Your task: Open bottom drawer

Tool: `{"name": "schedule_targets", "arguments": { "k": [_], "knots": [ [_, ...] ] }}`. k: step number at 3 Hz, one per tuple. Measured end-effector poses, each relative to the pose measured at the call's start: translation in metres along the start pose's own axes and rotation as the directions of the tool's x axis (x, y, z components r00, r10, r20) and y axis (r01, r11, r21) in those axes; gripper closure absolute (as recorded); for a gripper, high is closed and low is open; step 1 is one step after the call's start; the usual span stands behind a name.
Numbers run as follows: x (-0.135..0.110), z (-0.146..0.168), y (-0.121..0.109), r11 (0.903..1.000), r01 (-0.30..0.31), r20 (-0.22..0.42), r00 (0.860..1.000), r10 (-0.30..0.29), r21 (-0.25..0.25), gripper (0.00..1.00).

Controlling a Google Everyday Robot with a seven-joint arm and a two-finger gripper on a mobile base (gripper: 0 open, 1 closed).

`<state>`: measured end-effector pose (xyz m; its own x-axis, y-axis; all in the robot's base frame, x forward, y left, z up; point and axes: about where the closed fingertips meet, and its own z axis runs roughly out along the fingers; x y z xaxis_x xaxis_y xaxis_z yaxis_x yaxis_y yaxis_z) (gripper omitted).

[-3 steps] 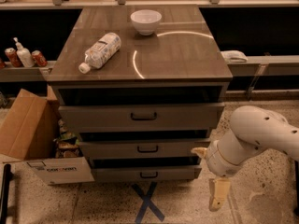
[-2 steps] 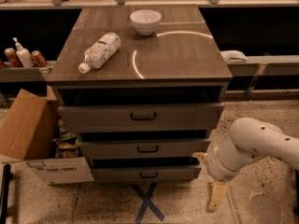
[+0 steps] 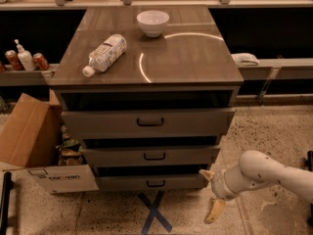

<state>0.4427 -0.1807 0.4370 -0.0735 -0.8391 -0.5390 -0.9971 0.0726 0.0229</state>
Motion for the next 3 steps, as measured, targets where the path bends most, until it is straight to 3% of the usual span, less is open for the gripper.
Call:
{"name": "schedule_targets", "arguments": {
  "k": [1, 2, 3],
  "knots": [
    [0.015, 0.039, 0.008, 0.9990, -0.028, 0.046, 0.998, 0.030, -0.036, 0.00],
    [0.015, 0.040, 0.008, 0.9989, -0.028, 0.046, 0.998, 0.030, -0.036, 0.00],
    [0.024, 0.065, -0.001, 0.9991, -0.024, 0.022, 0.999, 0.025, -0.034, 0.00]
  ]
}}
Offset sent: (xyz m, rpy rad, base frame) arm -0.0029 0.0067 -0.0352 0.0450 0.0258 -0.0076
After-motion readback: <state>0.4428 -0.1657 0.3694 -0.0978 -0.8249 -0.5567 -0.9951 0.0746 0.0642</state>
